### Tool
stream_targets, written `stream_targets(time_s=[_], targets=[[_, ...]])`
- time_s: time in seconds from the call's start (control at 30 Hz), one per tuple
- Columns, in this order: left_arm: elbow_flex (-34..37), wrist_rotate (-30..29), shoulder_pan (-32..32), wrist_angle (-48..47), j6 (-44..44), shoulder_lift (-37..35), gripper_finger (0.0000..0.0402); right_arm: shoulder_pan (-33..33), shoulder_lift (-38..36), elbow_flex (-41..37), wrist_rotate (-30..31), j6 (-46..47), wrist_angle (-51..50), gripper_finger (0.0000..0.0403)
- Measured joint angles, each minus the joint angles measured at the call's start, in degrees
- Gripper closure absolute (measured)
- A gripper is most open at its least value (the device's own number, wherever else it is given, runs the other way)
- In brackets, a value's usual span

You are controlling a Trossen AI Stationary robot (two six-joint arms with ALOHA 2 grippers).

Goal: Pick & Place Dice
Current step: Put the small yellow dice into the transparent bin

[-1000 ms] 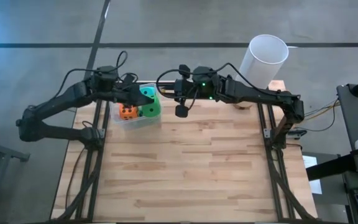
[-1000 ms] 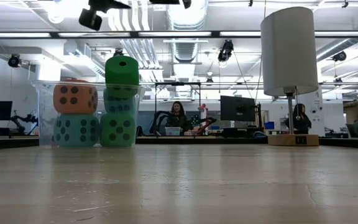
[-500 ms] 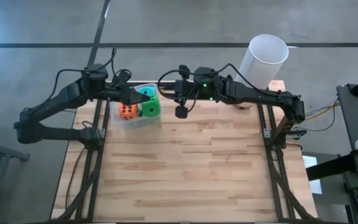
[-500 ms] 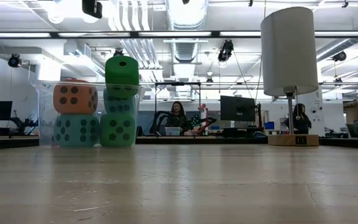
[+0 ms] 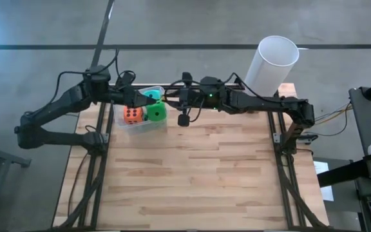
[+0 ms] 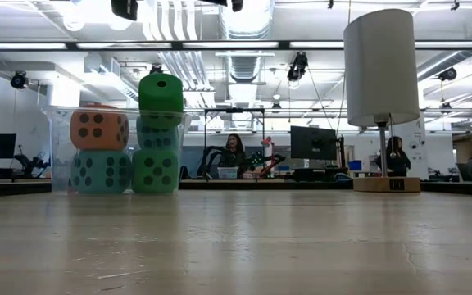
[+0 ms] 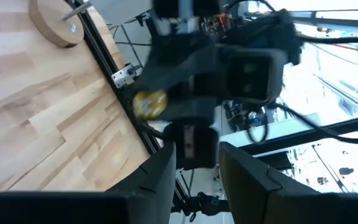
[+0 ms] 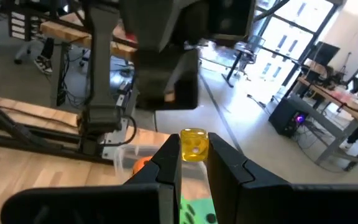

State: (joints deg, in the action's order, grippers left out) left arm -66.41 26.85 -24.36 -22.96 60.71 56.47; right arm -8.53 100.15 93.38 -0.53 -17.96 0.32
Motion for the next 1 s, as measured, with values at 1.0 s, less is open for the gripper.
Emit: stream_targets(time_s=[1.0], targets=[[0.1, 2.3, 0.0, 4.8, -0.9, 3.0, 0.0277, 2.0, 0.1, -1.7, -2.5, -0.3, 7.9, 0.0357]])
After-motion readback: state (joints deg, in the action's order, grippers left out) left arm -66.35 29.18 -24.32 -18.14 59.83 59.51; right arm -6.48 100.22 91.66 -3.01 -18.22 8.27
